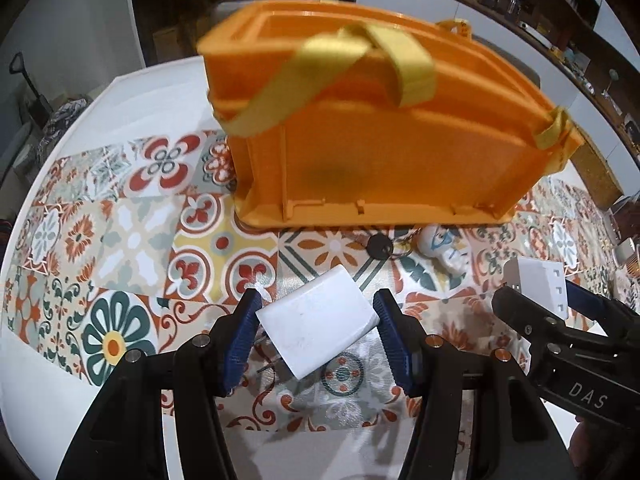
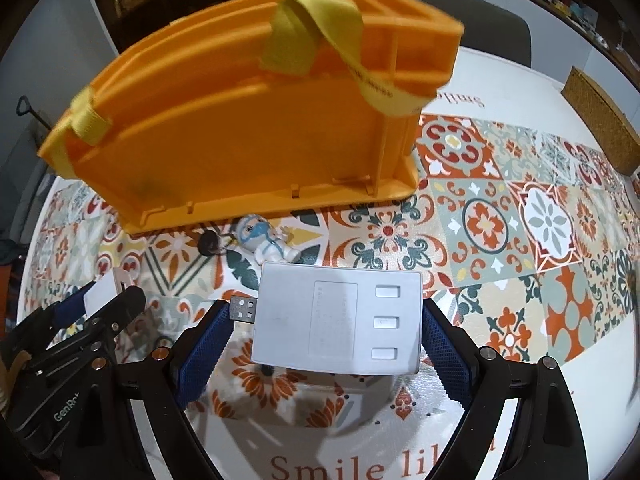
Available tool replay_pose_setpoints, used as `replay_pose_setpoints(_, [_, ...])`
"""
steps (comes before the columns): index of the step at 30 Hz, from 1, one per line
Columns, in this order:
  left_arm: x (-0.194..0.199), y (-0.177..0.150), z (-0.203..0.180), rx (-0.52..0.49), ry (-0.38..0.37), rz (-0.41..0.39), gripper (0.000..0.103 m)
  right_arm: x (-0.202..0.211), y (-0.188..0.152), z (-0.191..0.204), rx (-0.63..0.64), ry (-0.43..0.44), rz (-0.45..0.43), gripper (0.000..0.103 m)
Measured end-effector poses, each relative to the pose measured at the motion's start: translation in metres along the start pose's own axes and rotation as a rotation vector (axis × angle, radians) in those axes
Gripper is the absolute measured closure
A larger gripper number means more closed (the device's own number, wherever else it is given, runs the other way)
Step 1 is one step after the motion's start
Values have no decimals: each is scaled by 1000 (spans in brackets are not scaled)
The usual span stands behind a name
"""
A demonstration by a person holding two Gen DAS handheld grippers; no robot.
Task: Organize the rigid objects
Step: 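Lift the charger with the left tool while the right tool lifts the power bank toward the crate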
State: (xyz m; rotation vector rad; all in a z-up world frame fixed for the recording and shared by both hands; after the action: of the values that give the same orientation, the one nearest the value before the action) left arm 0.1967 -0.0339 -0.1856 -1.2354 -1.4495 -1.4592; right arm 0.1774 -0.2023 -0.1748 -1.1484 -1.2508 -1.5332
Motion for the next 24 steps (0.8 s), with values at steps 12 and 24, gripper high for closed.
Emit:
replay_pose_setpoints(12, [37, 10, -3, 3, -2, -84, 45, 39, 10, 4, 14, 19, -84, 11])
replay_pose_setpoints(24, [75, 29, -6, -19, -10, -169, 45, 79, 26, 11, 33, 30, -179, 11])
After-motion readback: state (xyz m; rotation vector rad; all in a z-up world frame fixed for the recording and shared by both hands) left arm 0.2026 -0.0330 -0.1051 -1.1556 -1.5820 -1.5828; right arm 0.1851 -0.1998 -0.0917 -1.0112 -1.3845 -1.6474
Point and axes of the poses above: each gripper's, at about its wrist camera, not at the fingertips, and x roughly against the way its jaws point, z to its left, y to its top, the point moved 6 cm from there along -x, roughly the way its jaws point, and after that the axes turned 13 degrees about z, right-handed, at the moved point
